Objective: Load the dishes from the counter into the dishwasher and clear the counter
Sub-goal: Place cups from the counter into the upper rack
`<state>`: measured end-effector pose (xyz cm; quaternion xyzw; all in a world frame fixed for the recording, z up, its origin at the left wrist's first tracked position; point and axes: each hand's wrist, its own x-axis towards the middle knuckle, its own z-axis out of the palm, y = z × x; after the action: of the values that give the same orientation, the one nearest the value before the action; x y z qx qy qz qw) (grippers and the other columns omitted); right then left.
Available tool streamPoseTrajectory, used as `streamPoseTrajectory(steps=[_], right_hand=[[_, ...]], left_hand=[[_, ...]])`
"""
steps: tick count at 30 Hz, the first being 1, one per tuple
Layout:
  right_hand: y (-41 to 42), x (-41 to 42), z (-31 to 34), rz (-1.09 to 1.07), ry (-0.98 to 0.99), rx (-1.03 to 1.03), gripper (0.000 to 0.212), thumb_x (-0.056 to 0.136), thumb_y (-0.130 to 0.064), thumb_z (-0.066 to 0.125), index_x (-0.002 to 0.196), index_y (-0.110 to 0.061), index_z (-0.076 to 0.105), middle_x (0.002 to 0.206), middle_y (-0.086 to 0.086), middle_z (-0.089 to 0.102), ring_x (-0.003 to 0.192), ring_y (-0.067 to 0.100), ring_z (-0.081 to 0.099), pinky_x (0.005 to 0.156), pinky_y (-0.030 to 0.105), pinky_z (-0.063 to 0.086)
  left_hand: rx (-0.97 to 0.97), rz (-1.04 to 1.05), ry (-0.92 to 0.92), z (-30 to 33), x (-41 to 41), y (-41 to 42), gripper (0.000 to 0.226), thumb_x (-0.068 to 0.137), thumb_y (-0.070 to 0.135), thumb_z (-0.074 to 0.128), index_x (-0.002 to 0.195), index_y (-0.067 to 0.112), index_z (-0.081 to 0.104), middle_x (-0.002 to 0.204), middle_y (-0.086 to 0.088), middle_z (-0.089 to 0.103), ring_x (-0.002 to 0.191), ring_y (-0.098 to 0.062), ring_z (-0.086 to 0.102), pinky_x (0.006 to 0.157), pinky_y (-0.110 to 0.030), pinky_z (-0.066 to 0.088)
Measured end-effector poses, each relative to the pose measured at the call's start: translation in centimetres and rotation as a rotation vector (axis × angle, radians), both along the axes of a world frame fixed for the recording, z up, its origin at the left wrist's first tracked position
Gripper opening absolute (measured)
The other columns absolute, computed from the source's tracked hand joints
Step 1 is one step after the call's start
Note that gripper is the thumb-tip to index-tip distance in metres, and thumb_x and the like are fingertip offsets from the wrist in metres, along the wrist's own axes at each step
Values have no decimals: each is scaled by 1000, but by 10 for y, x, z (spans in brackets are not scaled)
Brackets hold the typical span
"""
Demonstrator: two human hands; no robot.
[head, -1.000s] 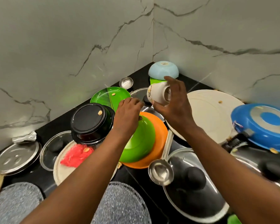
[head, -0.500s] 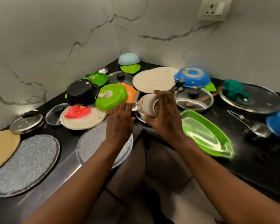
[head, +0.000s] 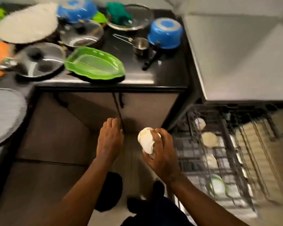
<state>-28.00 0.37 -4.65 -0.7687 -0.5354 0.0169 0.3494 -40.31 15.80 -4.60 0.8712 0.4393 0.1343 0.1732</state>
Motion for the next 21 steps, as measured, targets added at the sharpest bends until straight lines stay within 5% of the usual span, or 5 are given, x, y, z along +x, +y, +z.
streamPoseTrajectory(steps=[11,16,21], right_hand=[[-228,81,-57,-657,98,-283,76,69,-16,80,135,-2,42,134,19,39,118,37,47,81,44,55],[-287,126,-82,-776,143,-356,80,68,-10,80,137,-6,40,132,12,38,116,36,46,86,48,52],[-313,172,-121,-754,167,-493,83,67,-12,81,140,-7,41,136,18,42,118,36,46,91,46,49]], left_hand=[[-231,-757,200,-65,166,-176,51,89,12,52,139,6,43,139,-14,45,125,-33,44,105,-43,37],[-109,-1031,336,-90,202,-228,59,96,11,45,151,14,25,158,-6,23,145,-25,21,118,-36,14],[16,-1129,521,-116,218,-240,56,98,26,45,150,15,27,159,-6,22,147,-26,14,120,-40,4]])
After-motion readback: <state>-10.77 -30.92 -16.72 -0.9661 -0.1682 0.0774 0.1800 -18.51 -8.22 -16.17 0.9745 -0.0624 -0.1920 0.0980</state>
